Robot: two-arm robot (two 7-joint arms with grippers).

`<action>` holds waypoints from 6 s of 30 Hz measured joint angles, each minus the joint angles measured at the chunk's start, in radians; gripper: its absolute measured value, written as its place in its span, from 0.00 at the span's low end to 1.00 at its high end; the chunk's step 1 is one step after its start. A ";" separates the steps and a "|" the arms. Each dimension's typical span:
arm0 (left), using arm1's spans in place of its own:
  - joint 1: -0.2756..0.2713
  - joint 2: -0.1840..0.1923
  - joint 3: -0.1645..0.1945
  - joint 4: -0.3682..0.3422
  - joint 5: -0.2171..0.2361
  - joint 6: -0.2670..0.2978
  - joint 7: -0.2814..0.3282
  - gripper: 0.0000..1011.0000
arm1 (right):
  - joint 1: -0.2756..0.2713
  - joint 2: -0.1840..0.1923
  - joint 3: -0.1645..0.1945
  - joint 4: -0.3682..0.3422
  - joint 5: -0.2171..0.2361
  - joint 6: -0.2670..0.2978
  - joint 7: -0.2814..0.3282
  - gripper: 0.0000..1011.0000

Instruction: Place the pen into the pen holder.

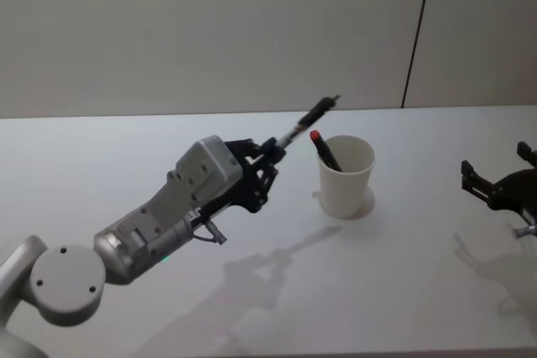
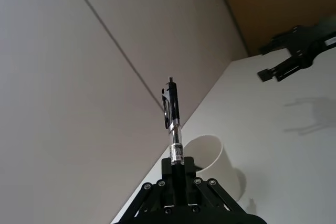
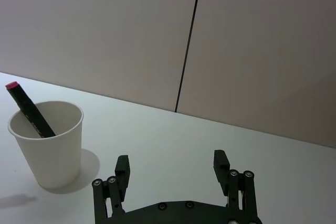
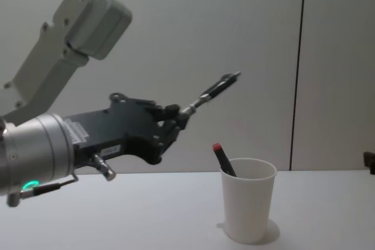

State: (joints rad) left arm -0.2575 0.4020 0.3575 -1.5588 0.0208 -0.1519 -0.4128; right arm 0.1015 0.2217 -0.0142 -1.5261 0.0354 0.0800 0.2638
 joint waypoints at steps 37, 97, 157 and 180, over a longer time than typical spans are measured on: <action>-0.156 -0.124 0.081 0.221 0.023 -0.164 -0.296 0.14 | 0.000 0.000 0.000 0.000 0.000 0.000 0.000 0.99; -0.168 -0.150 0.104 0.263 0.010 -0.168 -0.265 0.14 | -0.060 0.100 0.086 0.011 0.403 0.081 0.395 0.99; -0.168 -0.150 0.104 0.263 0.010 -0.168 -0.265 0.14 | -0.097 0.049 0.005 -0.175 0.776 0.364 0.244 0.99; -0.168 -0.150 0.104 0.263 0.010 -0.168 -0.265 0.14 | -0.111 0.015 -0.023 -0.221 0.907 0.423 0.065 0.99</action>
State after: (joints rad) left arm -0.4255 0.2518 0.4614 -1.2954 0.0307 -0.3197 -0.6775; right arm -0.0096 0.2366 -0.0369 -1.7472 0.9425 0.5032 0.3285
